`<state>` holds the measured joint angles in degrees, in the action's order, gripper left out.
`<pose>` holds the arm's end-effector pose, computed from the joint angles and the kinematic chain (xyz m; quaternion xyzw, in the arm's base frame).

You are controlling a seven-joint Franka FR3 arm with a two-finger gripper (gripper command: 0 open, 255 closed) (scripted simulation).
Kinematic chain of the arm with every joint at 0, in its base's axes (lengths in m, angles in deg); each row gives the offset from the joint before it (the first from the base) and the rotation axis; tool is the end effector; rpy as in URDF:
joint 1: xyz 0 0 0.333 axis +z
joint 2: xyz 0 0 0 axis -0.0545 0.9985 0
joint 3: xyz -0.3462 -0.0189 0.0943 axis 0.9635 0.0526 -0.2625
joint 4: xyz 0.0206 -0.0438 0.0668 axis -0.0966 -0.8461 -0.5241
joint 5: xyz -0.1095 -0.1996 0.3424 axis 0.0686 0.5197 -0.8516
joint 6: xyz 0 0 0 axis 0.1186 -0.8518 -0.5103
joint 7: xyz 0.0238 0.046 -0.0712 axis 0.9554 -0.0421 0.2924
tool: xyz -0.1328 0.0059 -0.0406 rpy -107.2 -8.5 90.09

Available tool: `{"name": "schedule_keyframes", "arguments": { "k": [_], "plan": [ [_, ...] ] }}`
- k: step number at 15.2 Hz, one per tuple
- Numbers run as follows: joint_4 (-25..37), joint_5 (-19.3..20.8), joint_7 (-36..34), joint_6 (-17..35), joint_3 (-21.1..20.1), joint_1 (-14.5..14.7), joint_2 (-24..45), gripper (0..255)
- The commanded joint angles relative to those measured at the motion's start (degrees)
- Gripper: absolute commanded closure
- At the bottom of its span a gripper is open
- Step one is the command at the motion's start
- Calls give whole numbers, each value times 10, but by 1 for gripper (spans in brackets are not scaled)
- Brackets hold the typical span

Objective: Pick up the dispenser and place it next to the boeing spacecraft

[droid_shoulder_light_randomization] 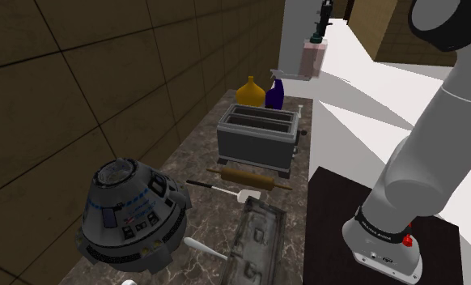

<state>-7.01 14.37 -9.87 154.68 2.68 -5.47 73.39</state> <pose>0.4165 -0.3382 0.7218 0.9870 0.1599 -0.0123 0.0011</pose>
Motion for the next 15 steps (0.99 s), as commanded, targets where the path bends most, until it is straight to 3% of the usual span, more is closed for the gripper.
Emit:
{"name": "schedule_keyframes", "arguments": {
  "k": [1,10,15],
  "plan": [
    [28,-6,3,-19,2,-2,11,255],
    [186,-56,37,-115,24,-34,88,255],
    [60,17,-71,-90,-36,44,-32,255]
  ]
}}
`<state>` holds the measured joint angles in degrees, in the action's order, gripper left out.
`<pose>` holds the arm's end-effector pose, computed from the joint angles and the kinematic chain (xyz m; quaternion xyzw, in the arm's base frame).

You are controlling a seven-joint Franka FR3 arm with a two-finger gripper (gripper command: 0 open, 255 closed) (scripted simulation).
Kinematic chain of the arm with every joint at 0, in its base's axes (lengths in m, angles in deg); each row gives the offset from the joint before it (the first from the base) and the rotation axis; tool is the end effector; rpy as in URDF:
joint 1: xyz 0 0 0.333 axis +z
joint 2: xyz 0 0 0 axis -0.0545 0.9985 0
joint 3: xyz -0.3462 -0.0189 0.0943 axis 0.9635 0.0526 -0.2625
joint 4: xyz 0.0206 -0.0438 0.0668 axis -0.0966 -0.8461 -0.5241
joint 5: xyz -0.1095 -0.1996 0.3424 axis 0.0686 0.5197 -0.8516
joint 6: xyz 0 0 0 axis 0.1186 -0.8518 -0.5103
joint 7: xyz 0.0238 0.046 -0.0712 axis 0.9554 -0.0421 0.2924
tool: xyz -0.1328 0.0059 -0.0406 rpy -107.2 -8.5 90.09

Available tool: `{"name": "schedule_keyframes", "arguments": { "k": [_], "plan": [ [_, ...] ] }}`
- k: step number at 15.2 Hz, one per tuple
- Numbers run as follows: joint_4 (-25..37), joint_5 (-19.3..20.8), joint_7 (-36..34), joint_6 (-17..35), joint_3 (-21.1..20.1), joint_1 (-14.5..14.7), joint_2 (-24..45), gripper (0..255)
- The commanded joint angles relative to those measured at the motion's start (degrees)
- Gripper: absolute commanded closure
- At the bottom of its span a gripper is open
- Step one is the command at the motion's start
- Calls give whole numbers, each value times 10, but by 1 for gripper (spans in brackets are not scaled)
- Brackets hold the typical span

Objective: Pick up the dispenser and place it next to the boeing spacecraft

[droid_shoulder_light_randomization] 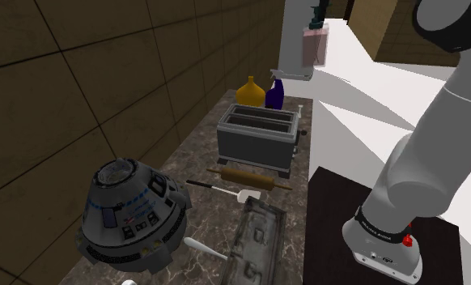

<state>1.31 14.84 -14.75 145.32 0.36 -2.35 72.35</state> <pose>0.4113 -0.2822 0.7806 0.9869 0.1608 -0.0120 0.0001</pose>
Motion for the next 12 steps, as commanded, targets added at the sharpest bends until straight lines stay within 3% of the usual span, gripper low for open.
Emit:
{"name": "schedule_keyframes", "arguments": {
  "k": [1,6,12],
  "plan": [
    [-41,21,-43,6,-26,22,-41,255],
    [-116,43,-139,8,-95,52,-114,255],
    [-174,39,-243,6,-169,77,-169,255]
  ]
}}
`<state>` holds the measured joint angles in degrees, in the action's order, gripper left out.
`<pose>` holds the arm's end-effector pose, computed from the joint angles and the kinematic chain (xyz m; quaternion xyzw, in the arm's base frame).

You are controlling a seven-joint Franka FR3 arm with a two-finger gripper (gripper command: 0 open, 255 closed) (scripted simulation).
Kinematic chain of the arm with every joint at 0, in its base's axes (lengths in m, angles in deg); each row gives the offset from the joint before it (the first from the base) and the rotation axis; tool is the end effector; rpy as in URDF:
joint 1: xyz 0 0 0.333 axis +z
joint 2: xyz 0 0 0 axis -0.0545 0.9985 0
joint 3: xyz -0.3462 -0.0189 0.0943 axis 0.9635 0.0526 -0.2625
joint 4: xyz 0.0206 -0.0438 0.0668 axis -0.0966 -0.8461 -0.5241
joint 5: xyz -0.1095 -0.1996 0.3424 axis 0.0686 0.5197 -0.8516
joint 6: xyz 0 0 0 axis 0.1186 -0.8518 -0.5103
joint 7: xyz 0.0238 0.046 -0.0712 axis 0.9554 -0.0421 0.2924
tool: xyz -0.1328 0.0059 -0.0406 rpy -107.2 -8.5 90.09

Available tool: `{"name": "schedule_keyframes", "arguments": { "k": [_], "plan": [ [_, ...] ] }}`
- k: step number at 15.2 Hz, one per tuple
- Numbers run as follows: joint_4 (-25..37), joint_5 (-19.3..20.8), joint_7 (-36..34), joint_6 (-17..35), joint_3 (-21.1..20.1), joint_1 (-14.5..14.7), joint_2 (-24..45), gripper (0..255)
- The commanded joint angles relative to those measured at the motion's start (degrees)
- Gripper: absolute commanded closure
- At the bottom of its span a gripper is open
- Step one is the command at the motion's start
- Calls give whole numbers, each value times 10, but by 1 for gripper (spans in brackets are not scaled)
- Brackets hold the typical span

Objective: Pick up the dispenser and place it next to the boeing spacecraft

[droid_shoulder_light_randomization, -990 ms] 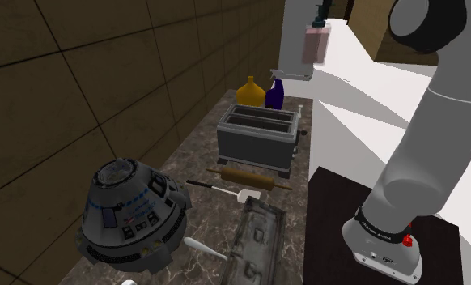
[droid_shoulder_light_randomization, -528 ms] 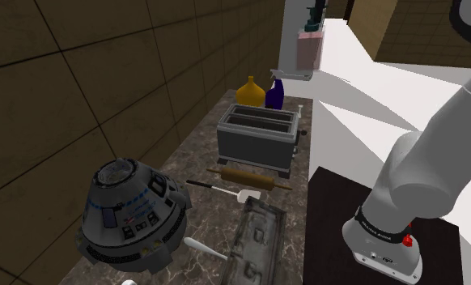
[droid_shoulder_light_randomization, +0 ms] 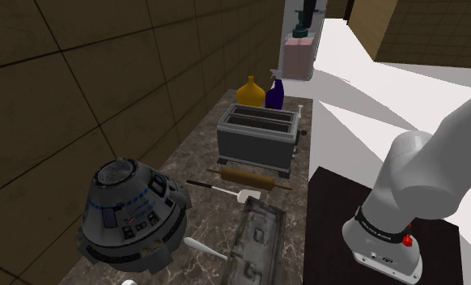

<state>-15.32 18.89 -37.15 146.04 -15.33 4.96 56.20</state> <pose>0.3868 -0.1207 0.7776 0.9869 0.1611 -0.0121 0.0008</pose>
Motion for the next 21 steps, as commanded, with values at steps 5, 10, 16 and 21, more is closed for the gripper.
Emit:
{"name": "schedule_keyframes", "arguments": {
  "k": [5,10,16,21],
  "plan": [
    [-35,-19,-100,-3,-70,23,-32,255],
    [-45,-43,-179,-4,-125,42,-39,255],
    [-35,-71,-272,-2,-190,65,-26,255],
    [-7,-90,-349,0,-243,85,2,255]
  ]
}}
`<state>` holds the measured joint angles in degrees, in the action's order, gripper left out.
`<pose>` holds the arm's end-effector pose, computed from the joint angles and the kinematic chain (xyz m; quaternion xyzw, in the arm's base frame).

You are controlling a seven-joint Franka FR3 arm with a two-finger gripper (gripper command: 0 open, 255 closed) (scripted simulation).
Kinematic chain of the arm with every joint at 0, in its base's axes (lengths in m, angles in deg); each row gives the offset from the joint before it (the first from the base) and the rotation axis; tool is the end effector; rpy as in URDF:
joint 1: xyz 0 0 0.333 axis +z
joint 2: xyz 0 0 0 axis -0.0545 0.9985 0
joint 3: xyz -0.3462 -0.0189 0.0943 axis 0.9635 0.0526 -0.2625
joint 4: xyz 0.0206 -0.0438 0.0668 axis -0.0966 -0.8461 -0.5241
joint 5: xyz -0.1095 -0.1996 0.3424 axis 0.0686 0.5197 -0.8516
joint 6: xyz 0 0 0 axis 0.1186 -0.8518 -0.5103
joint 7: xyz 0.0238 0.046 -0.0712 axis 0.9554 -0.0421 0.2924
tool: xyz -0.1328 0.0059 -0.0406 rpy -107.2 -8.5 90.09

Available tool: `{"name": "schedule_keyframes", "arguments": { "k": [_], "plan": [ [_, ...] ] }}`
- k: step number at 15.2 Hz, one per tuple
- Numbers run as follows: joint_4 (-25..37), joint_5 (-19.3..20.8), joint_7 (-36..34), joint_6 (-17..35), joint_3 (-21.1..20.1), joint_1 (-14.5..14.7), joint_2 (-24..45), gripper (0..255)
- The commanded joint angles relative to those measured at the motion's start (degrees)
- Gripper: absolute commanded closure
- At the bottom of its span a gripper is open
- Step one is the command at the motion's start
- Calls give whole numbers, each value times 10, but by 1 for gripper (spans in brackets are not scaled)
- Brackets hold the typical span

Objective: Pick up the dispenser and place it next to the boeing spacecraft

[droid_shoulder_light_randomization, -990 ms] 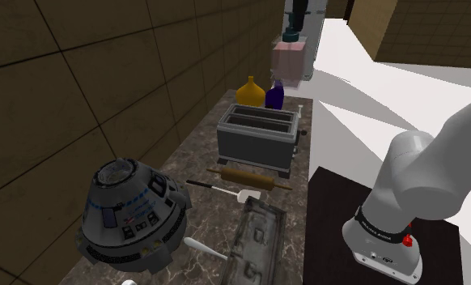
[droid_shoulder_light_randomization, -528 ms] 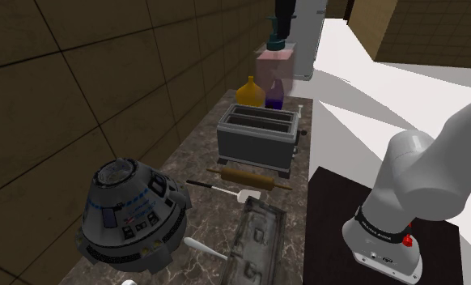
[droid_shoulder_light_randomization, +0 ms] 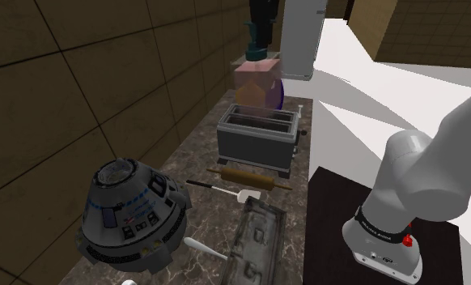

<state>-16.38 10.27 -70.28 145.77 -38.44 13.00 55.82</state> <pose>0.3587 0.1618 0.7794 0.9869 0.1606 -0.0123 0.0013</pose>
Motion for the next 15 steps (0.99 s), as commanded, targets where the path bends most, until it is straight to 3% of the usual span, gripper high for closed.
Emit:
{"name": "schedule_keyframes", "arguments": {
  "k": [1,9,15],
  "plan": [
    [11,-7,-34,3,-23,9,13,255],
    [104,-12,-162,2,-109,47,102,255],
    [226,21,-265,-16,-174,95,209,255]
  ]
}}
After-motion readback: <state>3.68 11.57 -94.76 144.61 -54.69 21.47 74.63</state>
